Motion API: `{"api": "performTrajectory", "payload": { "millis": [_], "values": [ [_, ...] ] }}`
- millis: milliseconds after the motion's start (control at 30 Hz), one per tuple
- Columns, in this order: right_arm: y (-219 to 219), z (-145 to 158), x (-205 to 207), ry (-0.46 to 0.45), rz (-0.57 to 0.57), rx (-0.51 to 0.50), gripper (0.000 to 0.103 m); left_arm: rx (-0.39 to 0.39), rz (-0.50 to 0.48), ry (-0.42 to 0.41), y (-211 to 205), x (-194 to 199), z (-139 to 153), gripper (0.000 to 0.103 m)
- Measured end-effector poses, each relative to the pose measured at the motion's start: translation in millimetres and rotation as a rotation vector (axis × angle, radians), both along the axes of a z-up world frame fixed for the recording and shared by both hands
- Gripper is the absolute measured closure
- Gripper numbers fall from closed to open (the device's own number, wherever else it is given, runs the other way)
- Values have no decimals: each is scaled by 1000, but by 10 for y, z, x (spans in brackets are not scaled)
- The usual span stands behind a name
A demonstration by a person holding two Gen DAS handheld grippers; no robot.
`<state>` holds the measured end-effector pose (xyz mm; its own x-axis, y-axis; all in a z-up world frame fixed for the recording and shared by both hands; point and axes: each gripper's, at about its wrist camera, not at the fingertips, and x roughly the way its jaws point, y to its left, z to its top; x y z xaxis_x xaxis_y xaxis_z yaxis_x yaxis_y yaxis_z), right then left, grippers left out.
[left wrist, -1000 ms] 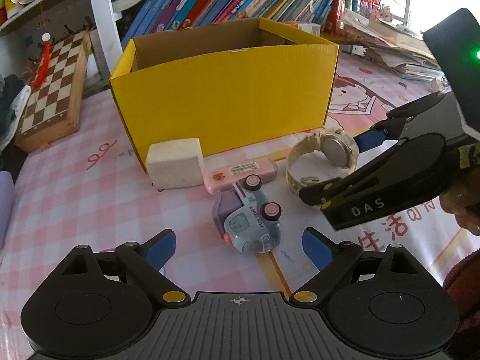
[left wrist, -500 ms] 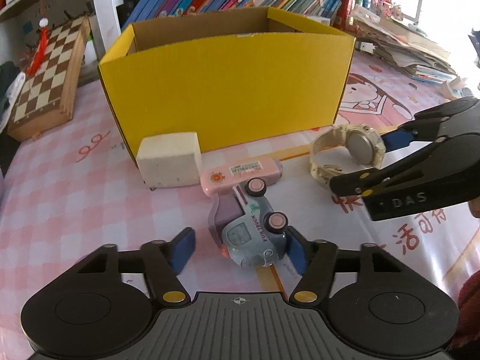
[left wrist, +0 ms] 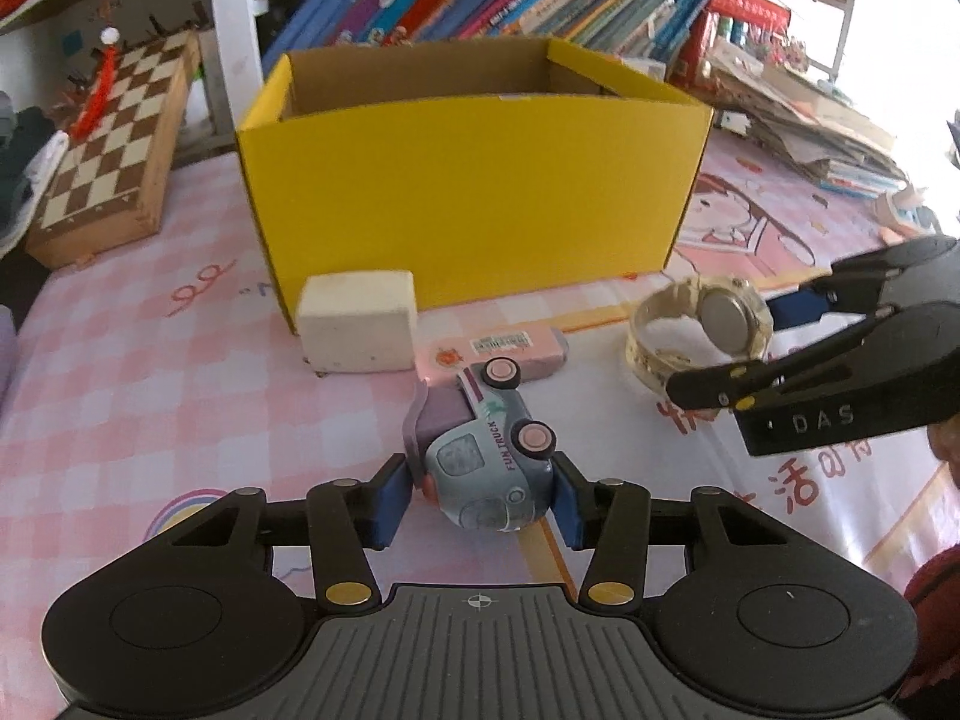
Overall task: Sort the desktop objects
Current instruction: 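Close the right tool on the wristwatch while the left tool grasps the grey toy car, then carry the wristwatch with the right tool while the left tool carries the car into the box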
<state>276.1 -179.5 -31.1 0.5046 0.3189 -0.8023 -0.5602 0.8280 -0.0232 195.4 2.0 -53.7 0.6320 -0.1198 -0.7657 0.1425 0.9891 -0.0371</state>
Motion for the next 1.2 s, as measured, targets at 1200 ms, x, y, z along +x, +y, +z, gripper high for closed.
{"api": "performTrajectory", "payload": {
  "millis": [1200],
  "values": [
    [-41,373,-360,-63,-14,57,39,-63,-38,-171,132,-265,548,56]
  ]
}}
